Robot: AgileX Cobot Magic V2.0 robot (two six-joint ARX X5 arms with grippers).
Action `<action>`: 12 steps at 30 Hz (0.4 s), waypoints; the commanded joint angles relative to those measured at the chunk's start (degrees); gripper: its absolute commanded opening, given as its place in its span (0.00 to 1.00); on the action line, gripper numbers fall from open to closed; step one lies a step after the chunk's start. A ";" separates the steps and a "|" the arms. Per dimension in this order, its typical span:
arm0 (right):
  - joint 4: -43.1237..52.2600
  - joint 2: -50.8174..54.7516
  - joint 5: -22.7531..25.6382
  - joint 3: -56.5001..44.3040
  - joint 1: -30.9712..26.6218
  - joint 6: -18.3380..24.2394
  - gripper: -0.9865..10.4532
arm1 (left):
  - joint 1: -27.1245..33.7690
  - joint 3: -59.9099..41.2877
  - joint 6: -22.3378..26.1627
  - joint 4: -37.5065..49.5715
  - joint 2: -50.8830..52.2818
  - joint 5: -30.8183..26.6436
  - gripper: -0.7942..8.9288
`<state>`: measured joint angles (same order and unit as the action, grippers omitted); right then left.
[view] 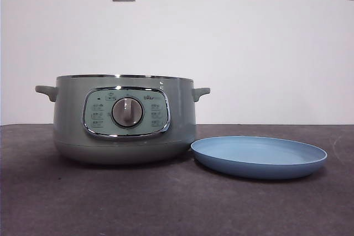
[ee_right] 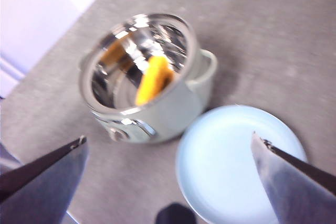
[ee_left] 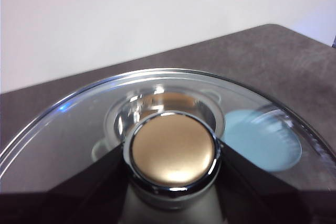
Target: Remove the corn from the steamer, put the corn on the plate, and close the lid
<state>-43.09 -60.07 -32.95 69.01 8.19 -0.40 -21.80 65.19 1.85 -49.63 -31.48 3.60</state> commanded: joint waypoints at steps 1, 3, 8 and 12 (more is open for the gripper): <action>4.68 -2.95 0.37 0.20 4.48 -4.74 0.61 | 0.15 0.42 -0.57 0.48 1.40 -0.50 0.07; 8.13 -5.33 0.57 0.26 7.52 -5.90 0.61 | 0.15 0.42 -0.55 -0.17 1.99 -0.50 0.07; 15.08 -13.60 5.31 2.47 16.02 -7.32 0.61 | 0.15 0.42 -0.57 -1.29 2.82 -0.50 0.07; 16.46 -22.14 9.05 7.43 21.00 -7.21 0.61 | 0.15 0.42 -0.52 -3.21 2.82 -0.28 0.07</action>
<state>-27.11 -80.25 -24.56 75.35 28.47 -7.09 -21.80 65.17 1.85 -55.46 -29.28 3.16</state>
